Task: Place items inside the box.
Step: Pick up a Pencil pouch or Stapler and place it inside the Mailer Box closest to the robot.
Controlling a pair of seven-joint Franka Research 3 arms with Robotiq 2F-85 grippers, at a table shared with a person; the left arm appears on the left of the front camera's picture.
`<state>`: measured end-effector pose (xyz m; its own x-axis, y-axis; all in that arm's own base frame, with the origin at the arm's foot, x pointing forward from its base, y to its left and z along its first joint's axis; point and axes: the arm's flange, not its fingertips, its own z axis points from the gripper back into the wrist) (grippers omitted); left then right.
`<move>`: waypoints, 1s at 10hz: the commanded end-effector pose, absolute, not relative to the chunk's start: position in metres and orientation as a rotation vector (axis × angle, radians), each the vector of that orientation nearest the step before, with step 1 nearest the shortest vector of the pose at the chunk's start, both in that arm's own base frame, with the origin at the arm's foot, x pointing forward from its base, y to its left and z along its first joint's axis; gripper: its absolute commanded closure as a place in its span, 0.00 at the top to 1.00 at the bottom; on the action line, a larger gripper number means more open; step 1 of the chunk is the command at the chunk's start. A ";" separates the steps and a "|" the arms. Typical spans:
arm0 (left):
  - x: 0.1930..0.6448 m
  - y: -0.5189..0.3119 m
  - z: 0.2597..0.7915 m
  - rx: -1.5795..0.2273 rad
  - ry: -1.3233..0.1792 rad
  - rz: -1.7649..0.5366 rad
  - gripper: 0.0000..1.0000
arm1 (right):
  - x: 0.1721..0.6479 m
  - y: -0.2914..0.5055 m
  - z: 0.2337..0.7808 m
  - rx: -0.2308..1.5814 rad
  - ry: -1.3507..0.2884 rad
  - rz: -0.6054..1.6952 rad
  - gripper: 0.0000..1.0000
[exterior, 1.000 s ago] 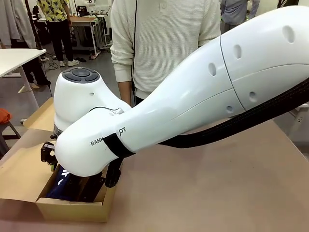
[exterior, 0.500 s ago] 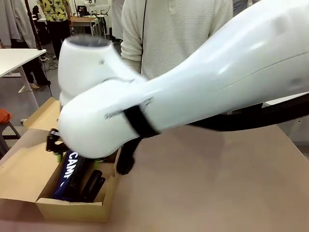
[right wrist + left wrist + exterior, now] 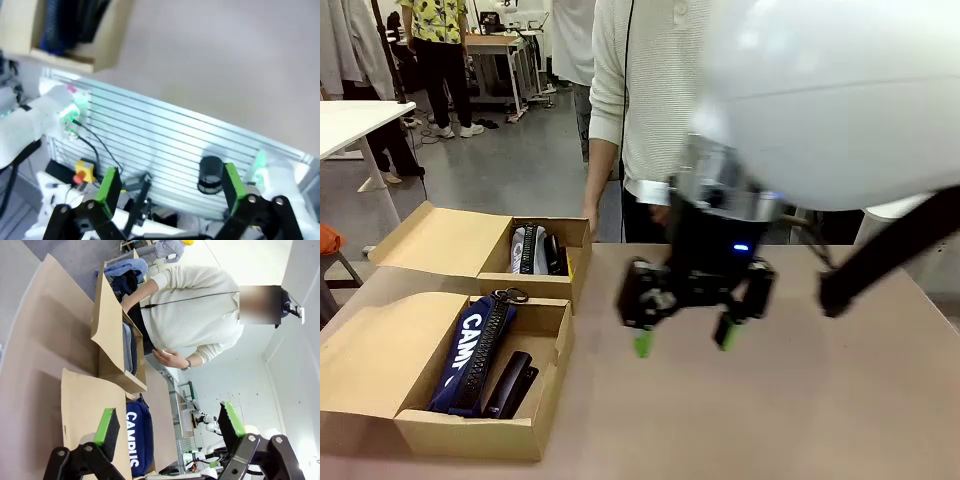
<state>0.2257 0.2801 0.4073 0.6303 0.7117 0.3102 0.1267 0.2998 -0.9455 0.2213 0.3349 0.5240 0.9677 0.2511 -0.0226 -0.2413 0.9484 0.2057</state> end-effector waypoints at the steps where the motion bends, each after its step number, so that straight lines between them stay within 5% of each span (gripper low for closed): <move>1: 0.225 0.277 0.407 -1.238 -0.867 0.443 1.00 | 0.224 0.370 0.525 0.198 0.031 0.272 1.00; 3: 0.225 0.277 0.407 -1.238 -0.867 0.443 1.00 | 0.220 0.330 0.523 0.195 0.039 0.246 1.00; 7: 0.225 0.277 0.407 -1.238 -0.867 0.443 1.00 | 0.276 0.154 0.555 0.661 0.064 0.079 1.00; 10: 0.225 0.277 0.407 -1.238 -0.867 0.443 1.00 | 0.290 0.053 0.529 0.987 0.056 -0.194 1.00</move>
